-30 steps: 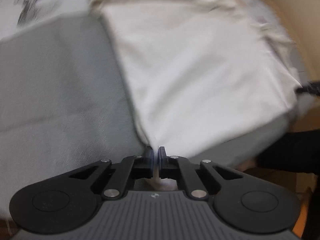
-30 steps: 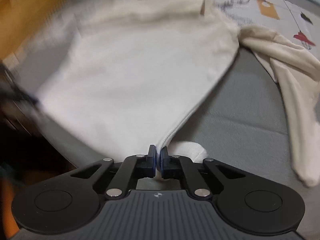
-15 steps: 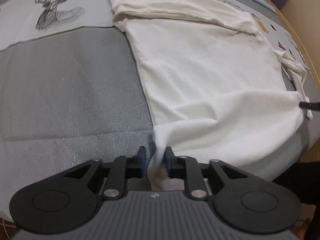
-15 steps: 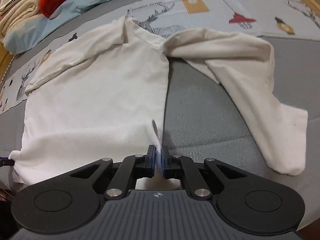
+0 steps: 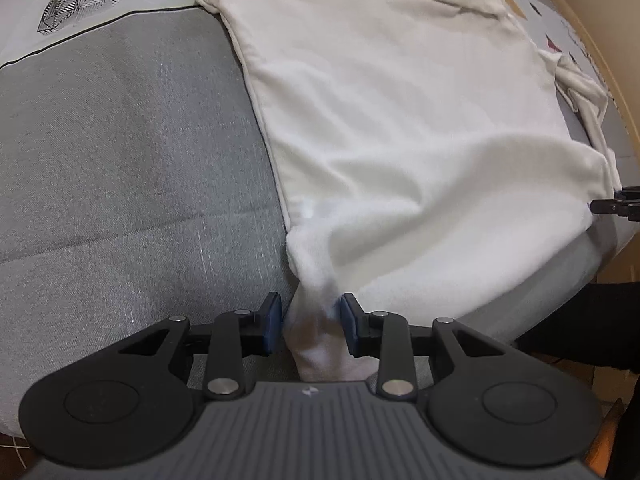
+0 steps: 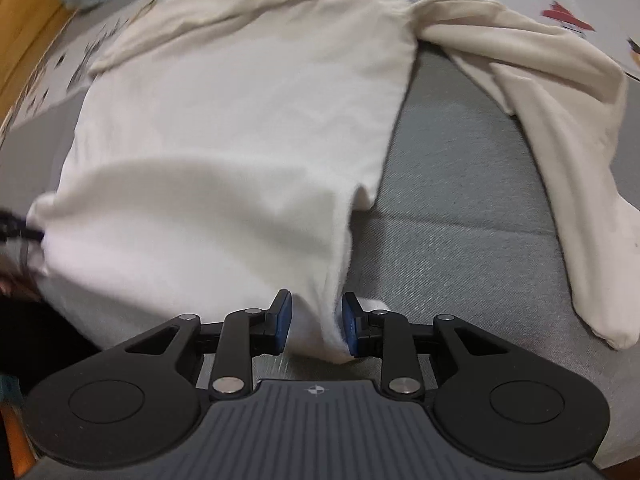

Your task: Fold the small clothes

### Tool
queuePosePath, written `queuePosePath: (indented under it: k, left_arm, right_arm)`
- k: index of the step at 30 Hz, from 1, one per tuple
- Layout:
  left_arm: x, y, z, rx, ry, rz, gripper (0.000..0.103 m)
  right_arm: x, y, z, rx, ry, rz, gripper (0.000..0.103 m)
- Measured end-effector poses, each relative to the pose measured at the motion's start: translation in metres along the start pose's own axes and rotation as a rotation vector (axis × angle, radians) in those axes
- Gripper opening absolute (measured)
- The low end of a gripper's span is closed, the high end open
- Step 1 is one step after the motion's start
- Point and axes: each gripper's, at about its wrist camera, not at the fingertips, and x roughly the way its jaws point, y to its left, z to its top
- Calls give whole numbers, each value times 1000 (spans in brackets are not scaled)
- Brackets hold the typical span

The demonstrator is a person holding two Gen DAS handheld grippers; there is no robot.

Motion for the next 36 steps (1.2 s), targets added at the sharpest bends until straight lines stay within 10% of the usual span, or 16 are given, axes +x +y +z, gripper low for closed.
queuePosePath:
  k: [5, 7, 13, 15, 21, 28, 33, 36]
  left_arm:
    - [-9, -9, -7, 72, -17, 10, 9]
    - [-24, -9, -12, 80, -69, -35, 5]
    - [-91, -5, -35, 102, -272, -271, 5]
    - [-95, -3, -39, 92, -282, -277, 5]
    - [-33, -3, -25, 81, -32, 31, 3]
    - [-31, -3, -23, 73, -32, 30, 4]
    - [-24, -6, -27, 88, 0, -10, 36]
    - [-13, -11, -27, 122, 38, -2, 36]
  right_arm:
    - [-3, 12, -8, -90, 18, 1, 26]
    - [-14, 14, -9, -92, -20, 49, 6]
    - [-93, -35, -9, 213, -375, 533, 4]
    - [-108, -55, -15, 296, -459, 567, 4]
    - [-50, -57, -16, 305, -153, 159, 4]
    - [-31, -36, -2, 201, -109, 6, 4]
    - [-10, -28, -8, 133, 3, -21, 10]
    - [-4, -25, -17, 87, 43, -47, 17]
